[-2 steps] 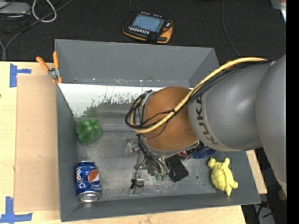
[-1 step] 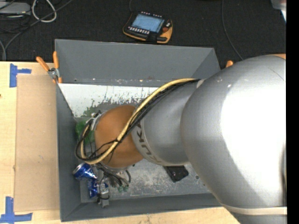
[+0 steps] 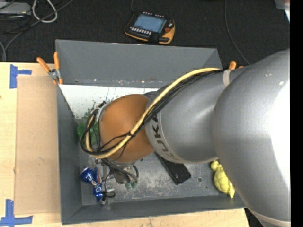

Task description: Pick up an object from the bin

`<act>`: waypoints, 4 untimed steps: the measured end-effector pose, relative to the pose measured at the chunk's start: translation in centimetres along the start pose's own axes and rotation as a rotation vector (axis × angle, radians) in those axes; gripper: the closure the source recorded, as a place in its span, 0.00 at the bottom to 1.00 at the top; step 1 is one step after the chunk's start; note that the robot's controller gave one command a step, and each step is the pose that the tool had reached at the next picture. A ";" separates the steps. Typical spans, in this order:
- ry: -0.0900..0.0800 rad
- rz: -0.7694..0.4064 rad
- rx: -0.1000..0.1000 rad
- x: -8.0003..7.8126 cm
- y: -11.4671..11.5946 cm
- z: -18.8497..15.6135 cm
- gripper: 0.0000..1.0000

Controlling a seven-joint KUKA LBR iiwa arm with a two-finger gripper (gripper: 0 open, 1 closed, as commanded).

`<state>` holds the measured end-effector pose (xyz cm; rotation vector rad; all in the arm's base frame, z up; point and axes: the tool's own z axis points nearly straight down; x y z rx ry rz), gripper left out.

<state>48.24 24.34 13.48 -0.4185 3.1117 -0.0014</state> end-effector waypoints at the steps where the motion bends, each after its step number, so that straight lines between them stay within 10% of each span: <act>1: -0.004 0.042 0.000 -0.6 -0.5 5.4 0.00; 2: -0.031 0.016 -0.005 0.0 0.6 5.8 0.00; 3: -0.008 0.044 0.000 -0.5 -0.4 5.4 1.00; 4: -0.008 0.044 0.000 -0.5 -0.4 5.5 1.00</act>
Offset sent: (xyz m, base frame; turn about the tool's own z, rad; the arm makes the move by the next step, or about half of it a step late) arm -0.0097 0.0037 -0.0648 0.0102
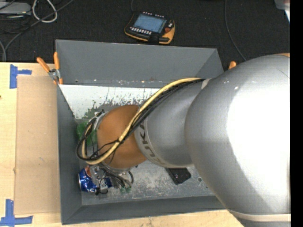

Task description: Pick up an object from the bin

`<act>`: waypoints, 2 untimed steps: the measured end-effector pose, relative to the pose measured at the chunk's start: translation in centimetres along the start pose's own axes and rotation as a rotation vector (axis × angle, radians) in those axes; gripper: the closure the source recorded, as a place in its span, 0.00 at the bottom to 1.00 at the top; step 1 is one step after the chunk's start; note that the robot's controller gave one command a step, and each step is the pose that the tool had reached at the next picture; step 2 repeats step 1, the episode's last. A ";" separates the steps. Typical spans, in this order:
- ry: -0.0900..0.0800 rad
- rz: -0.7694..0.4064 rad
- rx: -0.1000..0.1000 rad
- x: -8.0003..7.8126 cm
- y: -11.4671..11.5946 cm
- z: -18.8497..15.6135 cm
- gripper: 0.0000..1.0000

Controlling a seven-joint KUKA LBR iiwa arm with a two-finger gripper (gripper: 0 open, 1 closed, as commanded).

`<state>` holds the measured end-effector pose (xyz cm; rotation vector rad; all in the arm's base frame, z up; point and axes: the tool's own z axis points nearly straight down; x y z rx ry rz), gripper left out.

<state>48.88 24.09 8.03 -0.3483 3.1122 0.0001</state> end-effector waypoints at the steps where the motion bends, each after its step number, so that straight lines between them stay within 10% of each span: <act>1: 0.000 0.002 0.000 0.0 0.0 0.0 1.00; 2: 0.000 0.002 0.000 0.0 0.0 0.0 1.00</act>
Offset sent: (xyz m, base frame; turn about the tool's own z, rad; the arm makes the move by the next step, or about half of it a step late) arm 0.0001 -0.0002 0.0300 0.0015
